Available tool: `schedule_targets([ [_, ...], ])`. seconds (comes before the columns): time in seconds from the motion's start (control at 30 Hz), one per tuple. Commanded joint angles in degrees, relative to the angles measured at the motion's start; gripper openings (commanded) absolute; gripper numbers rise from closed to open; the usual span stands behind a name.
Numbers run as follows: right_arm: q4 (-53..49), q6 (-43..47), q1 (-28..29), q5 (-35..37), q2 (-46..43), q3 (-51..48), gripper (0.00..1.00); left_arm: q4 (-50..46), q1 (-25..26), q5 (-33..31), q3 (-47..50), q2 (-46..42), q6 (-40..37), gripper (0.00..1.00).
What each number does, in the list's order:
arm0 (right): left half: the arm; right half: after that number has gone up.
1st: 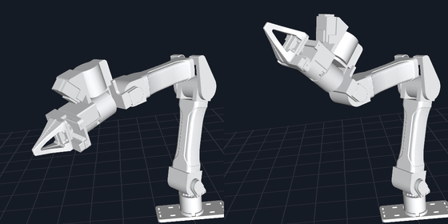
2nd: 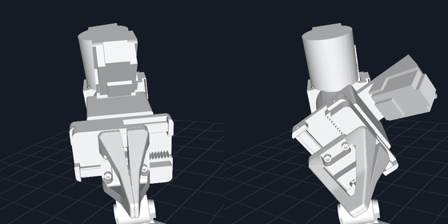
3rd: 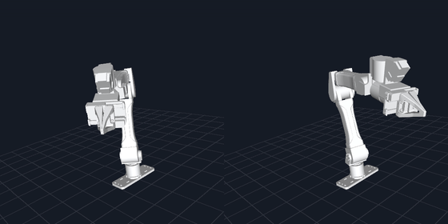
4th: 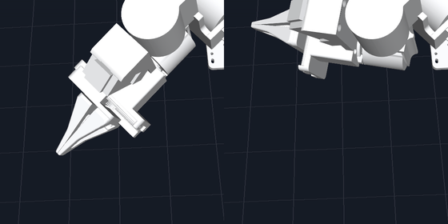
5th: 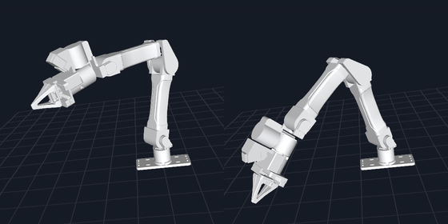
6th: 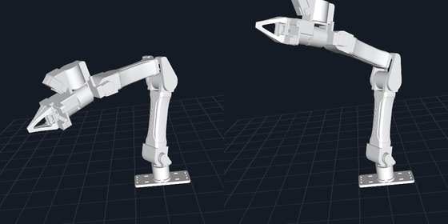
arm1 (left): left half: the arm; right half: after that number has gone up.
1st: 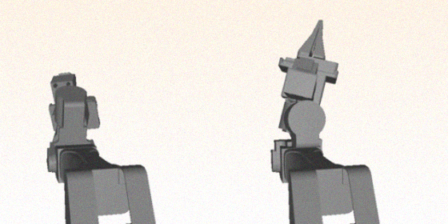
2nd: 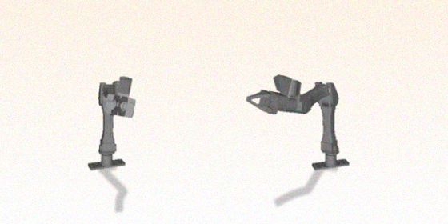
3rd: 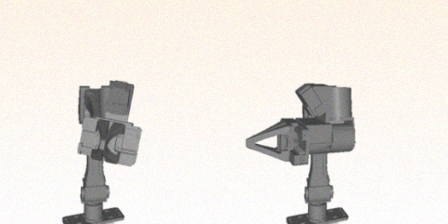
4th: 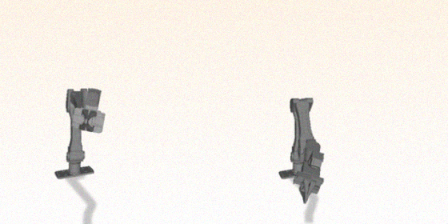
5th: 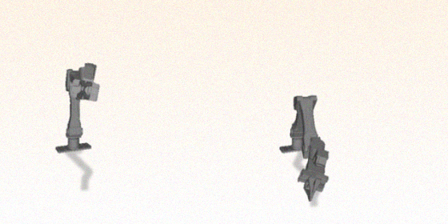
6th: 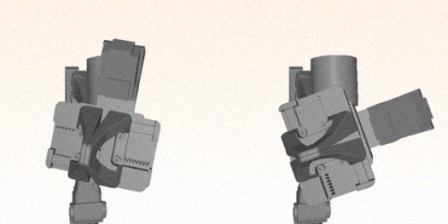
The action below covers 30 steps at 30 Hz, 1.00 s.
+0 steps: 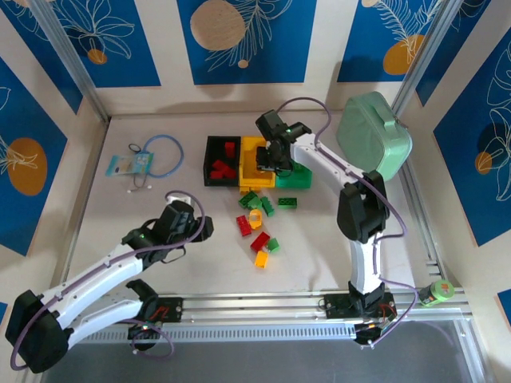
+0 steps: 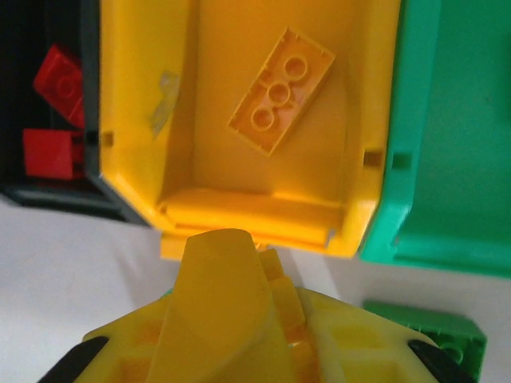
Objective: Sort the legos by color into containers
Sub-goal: Place the lego in the container.
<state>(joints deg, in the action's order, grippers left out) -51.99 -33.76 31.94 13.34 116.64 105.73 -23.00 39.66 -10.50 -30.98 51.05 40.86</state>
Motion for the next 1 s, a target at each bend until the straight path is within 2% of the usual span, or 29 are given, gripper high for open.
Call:
schedule_targets([
  [0.0, -4.6, 2.9, -0.6, 0.0, 3.8, 5.5, 0.20, -1.1, 1.7, -2.1, 0.5, -1.1, 1.8, 0.63],
  [0.27, -9.8, 4.1, -0.5, 3.0, 13.2, 17.5, 0.23, -2.8, 4.7, -4.1, 0.3, -1.8, 3.0, 0.63],
  [0.37, -12.1, 4.3, 0.1, 5.4, 14.7, 20.9, 0.33, -3.4, 5.5, -4.8, 0.0, -1.9, 3.1, 0.63],
  [0.43, -12.7, 4.5, 0.4, 6.3, 14.7, 21.8, 0.48, -3.7, 5.9, -5.4, -0.4, -1.8, 2.8, 0.63],
  [0.5, -12.8, 4.6, 0.6, 6.5, 14.1, 21.8, 0.53, -4.1, 6.2, -5.9, -1.0, -1.4, 2.6, 0.63],
  [0.73, -10.4, 4.0, 0.9, 6.1, 6.8, 15.1, 0.54, -2.9, 8.3, -5.8, -3.0, 2.1, 1.7, 0.64],
  [0.97, -3.4, 2.0, 0.9, 4.1, -6.6, -1.2, 0.54, 0.9, 10.2, -3.4, -6.8, 10.8, 0.3, 0.65],
])
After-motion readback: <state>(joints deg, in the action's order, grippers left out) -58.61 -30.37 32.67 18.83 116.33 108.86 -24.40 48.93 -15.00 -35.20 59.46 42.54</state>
